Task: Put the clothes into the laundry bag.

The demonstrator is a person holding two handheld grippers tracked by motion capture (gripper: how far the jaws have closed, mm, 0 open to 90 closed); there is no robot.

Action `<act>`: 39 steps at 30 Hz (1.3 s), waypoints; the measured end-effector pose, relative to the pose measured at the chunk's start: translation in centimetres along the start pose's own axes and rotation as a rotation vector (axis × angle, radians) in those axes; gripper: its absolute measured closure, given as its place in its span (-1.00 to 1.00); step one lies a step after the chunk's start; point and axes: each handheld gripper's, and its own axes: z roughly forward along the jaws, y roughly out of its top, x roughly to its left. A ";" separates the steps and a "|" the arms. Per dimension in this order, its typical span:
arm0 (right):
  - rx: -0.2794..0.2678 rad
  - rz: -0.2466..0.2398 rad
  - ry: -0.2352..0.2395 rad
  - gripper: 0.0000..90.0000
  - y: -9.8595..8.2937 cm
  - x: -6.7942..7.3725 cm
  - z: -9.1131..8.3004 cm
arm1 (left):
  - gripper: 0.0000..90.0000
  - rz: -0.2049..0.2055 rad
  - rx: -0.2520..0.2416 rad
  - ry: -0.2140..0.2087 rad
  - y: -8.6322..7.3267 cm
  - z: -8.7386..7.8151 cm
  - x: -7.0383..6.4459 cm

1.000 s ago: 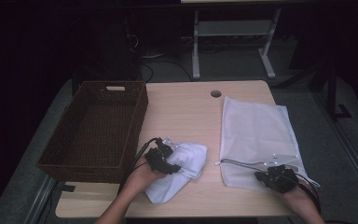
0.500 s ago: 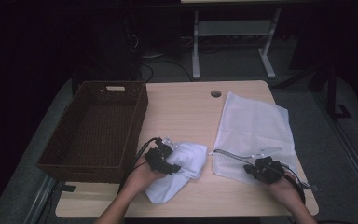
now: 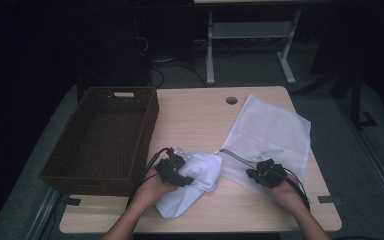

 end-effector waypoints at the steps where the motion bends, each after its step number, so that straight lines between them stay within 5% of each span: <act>1: -0.003 0.003 0.004 1.00 0.2 0.0 0.2 | 0.32 0.000 0.000 0.000 0.0 0.0 0.0; 11: -0.020 -0.019 0.018 1.00 2.7 0.8 2.5 | 0.32 -0.001 -0.003 -0.002 -0.1 0.0 0.0; 15: -0.018 -0.022 0.025 1.00 2.4 0.8 1.9 | 0.32 -0.001 -0.004 -0.004 -0.1 0.0 0.0; 21: -0.020 -0.038 0.015 1.00 0.7 0.4 -1.2 | 0.32 0.002 -0.004 -0.008 -0.1 0.0 0.1; 29: -0.013 0.009 -0.032 1.00 -3.6 -0.5 -4.7 | 0.32 -0.002 -0.007 -0.011 -0.1 0.0 0.1; 39: 0.041 0.022 -0.012 1.00 -4.9 -0.6 -4.5 | 0.32 -0.003 -0.008 -0.010 -0.2 0.0 0.1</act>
